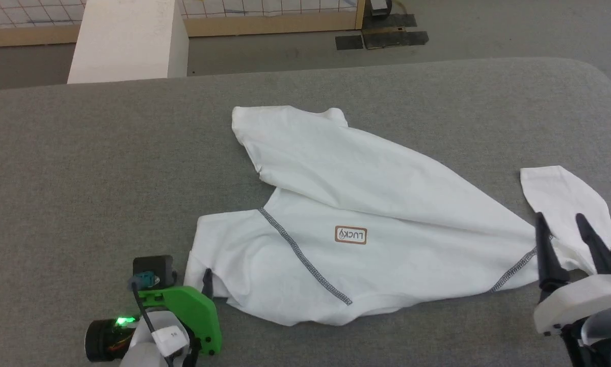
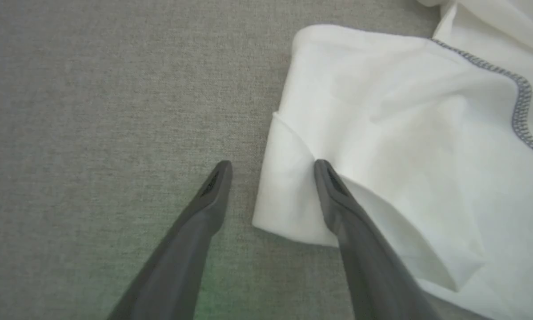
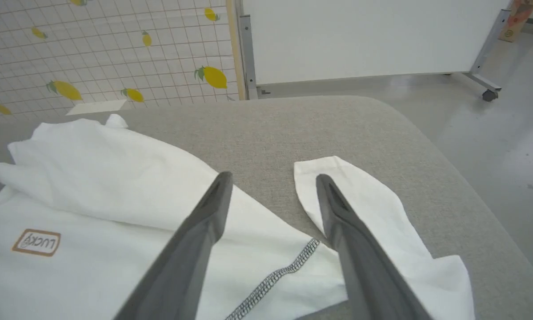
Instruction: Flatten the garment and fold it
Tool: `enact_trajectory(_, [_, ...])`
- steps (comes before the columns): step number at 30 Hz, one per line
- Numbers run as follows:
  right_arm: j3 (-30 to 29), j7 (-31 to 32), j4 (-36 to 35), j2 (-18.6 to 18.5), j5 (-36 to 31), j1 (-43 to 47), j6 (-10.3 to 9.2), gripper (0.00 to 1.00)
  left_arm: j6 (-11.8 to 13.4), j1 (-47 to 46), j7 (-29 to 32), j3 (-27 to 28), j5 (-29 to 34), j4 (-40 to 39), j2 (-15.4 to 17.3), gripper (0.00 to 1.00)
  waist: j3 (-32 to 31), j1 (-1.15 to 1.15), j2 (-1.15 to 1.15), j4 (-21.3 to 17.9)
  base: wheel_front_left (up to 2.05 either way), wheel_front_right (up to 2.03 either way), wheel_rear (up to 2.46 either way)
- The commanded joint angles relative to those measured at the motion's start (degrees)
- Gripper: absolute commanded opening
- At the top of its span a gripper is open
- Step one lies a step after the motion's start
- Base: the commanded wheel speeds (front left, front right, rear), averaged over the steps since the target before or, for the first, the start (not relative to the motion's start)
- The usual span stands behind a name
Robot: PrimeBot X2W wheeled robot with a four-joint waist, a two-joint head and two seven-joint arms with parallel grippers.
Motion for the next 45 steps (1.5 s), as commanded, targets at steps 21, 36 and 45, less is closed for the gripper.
enact_trajectory(21, [11.23,-2.29,3.52,-0.46,1.4,-0.95,-0.1,1.0,4.33,-5.24,3.89,11.1,0.58,-3.56,14.38,0.0,3.6,0.0,0.0,1.37,0.0,0.0,0.0])
enact_trajectory(36, [15.78,3.34,10.47,-6.03,0.82,-13.93,-0.1,1.0,3.06,-4.28,-27.52,9.2,-3.39,-1.84,1.21,1.0,5.81,0.0,0.0,8.82,0.0,0.0,0.0])
enact_trajectory(45, [21.24,24.05,23.15,-12.38,6.59,-24.72,-0.1,0.48,1.87,-6.32,-28.2,4.72,-0.51,-9.5,-2.16,1.0,8.74,0.0,0.0,14.15,0.0,0.0,0.0])
